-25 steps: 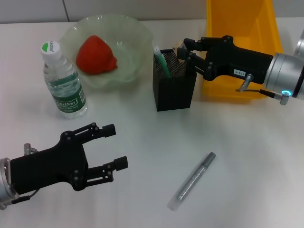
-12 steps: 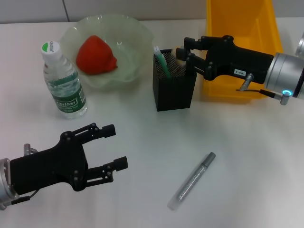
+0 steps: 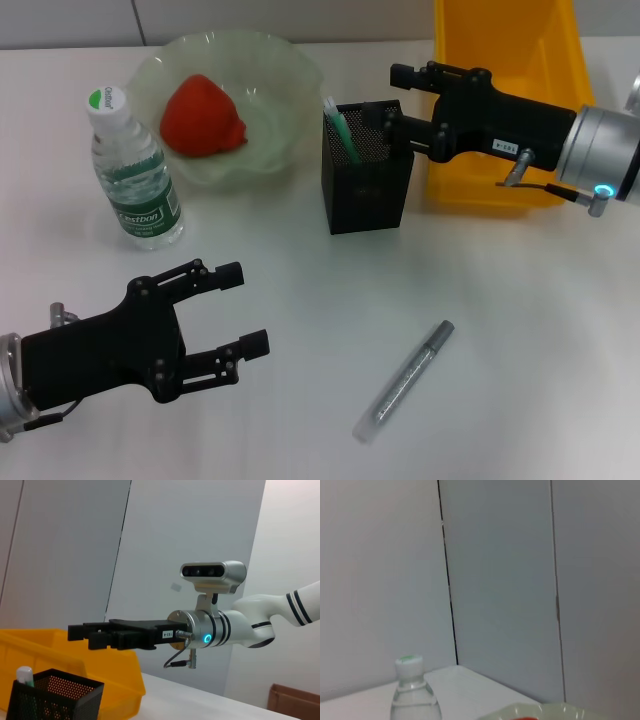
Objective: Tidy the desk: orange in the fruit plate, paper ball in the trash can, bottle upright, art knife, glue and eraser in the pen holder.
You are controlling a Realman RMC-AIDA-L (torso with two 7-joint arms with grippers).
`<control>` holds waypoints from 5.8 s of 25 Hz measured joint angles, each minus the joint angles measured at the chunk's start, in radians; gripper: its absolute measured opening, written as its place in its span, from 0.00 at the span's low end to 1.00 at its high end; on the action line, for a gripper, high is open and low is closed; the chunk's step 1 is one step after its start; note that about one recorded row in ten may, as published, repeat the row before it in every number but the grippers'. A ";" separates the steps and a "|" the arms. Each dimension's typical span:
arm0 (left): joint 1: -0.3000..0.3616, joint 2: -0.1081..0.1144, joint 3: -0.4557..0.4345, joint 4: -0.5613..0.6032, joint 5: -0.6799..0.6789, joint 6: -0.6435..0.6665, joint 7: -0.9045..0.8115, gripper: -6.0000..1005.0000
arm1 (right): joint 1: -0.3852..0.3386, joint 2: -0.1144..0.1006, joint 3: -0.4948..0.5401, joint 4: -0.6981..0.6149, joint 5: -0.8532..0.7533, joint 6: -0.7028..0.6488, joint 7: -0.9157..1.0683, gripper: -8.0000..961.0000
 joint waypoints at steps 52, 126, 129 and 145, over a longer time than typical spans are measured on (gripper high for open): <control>-0.009 0.011 0.003 0.005 0.043 -0.020 -0.019 0.80 | 0.215 0.002 -0.433 -0.458 -0.809 -0.490 0.395 0.86; -0.007 0.024 -0.019 0.009 0.035 -0.013 -0.059 0.80 | 0.191 0.009 -0.783 -0.504 -0.740 -0.219 0.359 0.18; -0.005 0.027 -0.028 0.009 0.035 -0.011 -0.059 0.80 | 0.185 0.004 -0.706 -0.514 -0.740 -0.244 0.358 0.16; -0.007 0.021 -0.067 0.009 0.024 0.002 -0.046 0.80 | 0.017 -0.003 -0.196 -0.385 -0.457 -0.286 0.194 0.15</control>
